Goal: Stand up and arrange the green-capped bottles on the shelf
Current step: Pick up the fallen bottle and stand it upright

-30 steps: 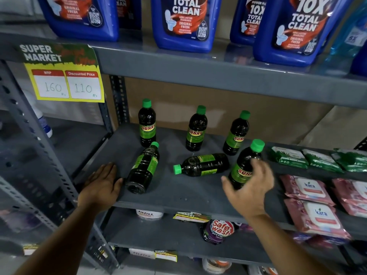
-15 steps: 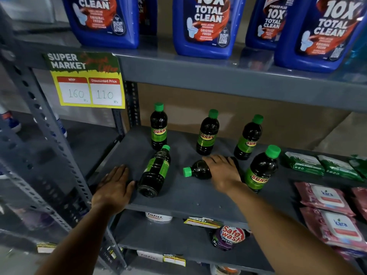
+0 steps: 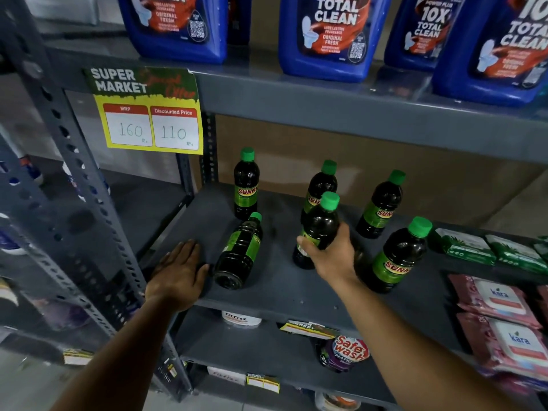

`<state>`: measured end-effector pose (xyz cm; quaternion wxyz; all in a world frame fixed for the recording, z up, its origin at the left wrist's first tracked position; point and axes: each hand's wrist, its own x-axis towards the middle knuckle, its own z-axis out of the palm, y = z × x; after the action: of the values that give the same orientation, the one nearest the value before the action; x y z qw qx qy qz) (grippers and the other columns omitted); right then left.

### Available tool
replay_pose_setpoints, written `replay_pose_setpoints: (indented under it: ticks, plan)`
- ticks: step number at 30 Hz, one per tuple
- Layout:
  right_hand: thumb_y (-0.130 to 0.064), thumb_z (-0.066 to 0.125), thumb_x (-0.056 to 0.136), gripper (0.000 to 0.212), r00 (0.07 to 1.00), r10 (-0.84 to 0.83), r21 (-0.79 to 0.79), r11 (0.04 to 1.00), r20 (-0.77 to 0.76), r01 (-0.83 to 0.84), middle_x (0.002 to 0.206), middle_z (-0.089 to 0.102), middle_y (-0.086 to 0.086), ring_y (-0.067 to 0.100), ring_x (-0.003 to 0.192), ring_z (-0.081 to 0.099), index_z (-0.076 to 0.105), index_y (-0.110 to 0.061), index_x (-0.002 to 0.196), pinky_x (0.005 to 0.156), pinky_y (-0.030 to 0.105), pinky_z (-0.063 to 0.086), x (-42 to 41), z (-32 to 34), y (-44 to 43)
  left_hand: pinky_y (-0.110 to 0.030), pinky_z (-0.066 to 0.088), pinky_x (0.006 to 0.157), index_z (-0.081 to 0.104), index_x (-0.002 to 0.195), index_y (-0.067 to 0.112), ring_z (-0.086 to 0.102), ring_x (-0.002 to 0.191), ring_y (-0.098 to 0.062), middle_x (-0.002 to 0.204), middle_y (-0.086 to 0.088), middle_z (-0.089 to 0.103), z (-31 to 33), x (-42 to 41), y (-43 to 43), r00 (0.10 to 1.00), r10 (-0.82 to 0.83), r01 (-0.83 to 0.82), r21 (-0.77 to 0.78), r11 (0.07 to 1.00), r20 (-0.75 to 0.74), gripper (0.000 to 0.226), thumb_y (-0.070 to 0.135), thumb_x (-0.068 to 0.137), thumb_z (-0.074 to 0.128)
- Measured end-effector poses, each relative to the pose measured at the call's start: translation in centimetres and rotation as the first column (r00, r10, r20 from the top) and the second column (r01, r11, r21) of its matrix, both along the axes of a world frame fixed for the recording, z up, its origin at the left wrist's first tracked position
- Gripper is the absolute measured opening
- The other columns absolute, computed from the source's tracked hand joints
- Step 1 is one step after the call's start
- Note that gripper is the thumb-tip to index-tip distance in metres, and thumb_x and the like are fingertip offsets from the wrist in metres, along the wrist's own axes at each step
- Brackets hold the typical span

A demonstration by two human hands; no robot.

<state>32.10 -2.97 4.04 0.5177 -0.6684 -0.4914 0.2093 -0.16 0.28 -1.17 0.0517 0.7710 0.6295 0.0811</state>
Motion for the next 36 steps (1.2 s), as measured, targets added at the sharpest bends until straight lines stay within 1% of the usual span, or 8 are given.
replay_pose_setpoints:
  ticks: [6, 10, 16, 20, 24, 28, 33, 36]
  plan:
    - [-0.05, 0.087, 0.05, 0.101, 0.997, -0.023, 0.005, 1.0, 0.076, 0.022, 0.121, 0.048, -0.006, 0.005, 0.11, 0.045, 0.037, -0.023, 0.134, 0.092, 0.023, 0.039, -0.2, -0.2, -0.1, -0.04, 0.018, 0.118, 0.027, 0.148, 0.015, 0.018, 0.147, -0.022, 0.158, -0.005, 0.026, 0.0, -0.1, 0.0, 1.0, 0.0, 0.0, 0.028, 1.0, 0.012, 0.075, 0.057, 0.087, 0.011]
    - [-0.031, 0.079, 0.058, 0.089, 0.998, 0.049, -0.03, 0.998, -0.051, -0.05, 0.107, 0.055, -0.018, 0.004, 0.102, 0.059, 0.028, -0.033, 0.131, 0.067, 0.003, 0.042, -0.5, -0.6, -0.2, -0.04, 0.018, 0.118, 0.027, 0.147, 0.015, 0.018, 0.147, -0.022, 0.158, -0.005, 0.027, 0.1, 0.0, 0.0, 1.0, 0.001, -0.001, 0.026, 1.0, 0.017, 0.076, 0.057, 0.087, 0.011]
    - [-0.036, 0.084, 0.055, 0.09, 0.999, 0.013, -0.011, 1.0, -0.043, -0.014, 0.109, 0.054, -0.015, 0.007, 0.102, 0.06, 0.026, -0.04, 0.125, 0.069, 0.005, 0.042, -0.7, -0.8, 0.0, -0.041, 0.019, 0.118, 0.028, 0.147, 0.014, 0.02, 0.147, -0.023, 0.158, -0.006, 0.028, 0.3, 0.0, -0.1, 1.0, -0.008, 0.008, 0.035, 0.999, 0.012, 0.08, 0.058, 0.084, 0.007]
    - [-0.042, 0.084, 0.051, 0.102, 0.999, -0.041, 0.0, 0.999, 0.011, 0.041, 0.123, 0.049, -0.001, 0.015, 0.116, 0.05, 0.027, -0.023, 0.133, 0.09, 0.028, 0.045, -0.4, -1.3, -0.1, -0.041, 0.02, 0.118, 0.029, 0.146, 0.013, 0.021, 0.146, -0.023, 0.157, -0.007, 0.029, 0.3, 0.0, -0.2, 1.0, -0.007, 0.007, 0.046, 0.999, 0.014, 0.08, 0.058, 0.084, 0.007]
    - [-0.034, 0.084, 0.053, 0.096, 0.998, 0.008, -0.067, 0.998, -0.063, -0.013, 0.111, 0.055, -0.011, 0.014, 0.106, 0.061, 0.026, -0.026, 0.13, 0.075, 0.015, 0.044, 0.2, -1.5, -0.2, -0.041, 0.019, 0.118, 0.028, 0.147, 0.013, 0.02, 0.147, -0.023, 0.158, -0.007, 0.028, 0.3, 0.0, -0.1, 1.0, -0.013, 0.012, 0.044, 0.999, 0.01, 0.079, 0.058, 0.085, 0.008]
    - [-0.038, 0.089, 0.052, 0.103, 1.0, 0.014, -0.064, 0.998, -0.01, -0.014, 0.122, 0.053, -0.003, 0.013, 0.113, 0.056, 0.028, -0.023, 0.133, 0.09, 0.027, 0.046, 0.2, -2.0, -0.4, -0.041, 0.018, 0.119, 0.027, 0.147, 0.014, 0.017, 0.147, -0.022, 0.159, -0.006, 0.025, 0.1, 0.0, 0.0, 1.0, -0.012, 0.012, 0.037, 0.999, 0.007, 0.076, 0.056, 0.087, 0.01]
    - [-0.028, 0.088, 0.058, 0.099, 0.999, 0.03, -0.075, 0.997, -0.033, -0.033, 0.117, 0.058, -0.003, 0.015, 0.108, 0.061, 0.028, -0.022, 0.136, 0.079, 0.022, 0.05, 0.2, -1.9, -0.7, -0.04, 0.017, 0.119, 0.025, 0.148, 0.015, 0.016, 0.148, -0.021, 0.159, -0.005, 0.023, 0.0, 0.0, 0.0, 1.0, -0.001, 0.0, 0.028, 1.0, 0.006, 0.074, 0.056, 0.088, 0.011]
    - [-0.041, 0.087, 0.057, 0.1, 0.991, -0.067, 0.018, 0.998, 0.113, 0.065, 0.125, 0.053, 0.009, 0.025, 0.117, 0.053, 0.034, -0.01, 0.136, 0.096, 0.043, 0.047, -0.8, -1.2, -1.6, -0.04, 0.016, 0.119, 0.025, 0.148, 0.015, 0.015, 0.148, -0.02, 0.16, -0.005, 0.023, -0.1, 0.0, 0.1, 1.0, 0.001, -0.001, 0.025, 1.0, 0.011, 0.075, 0.056, 0.087, 0.011]
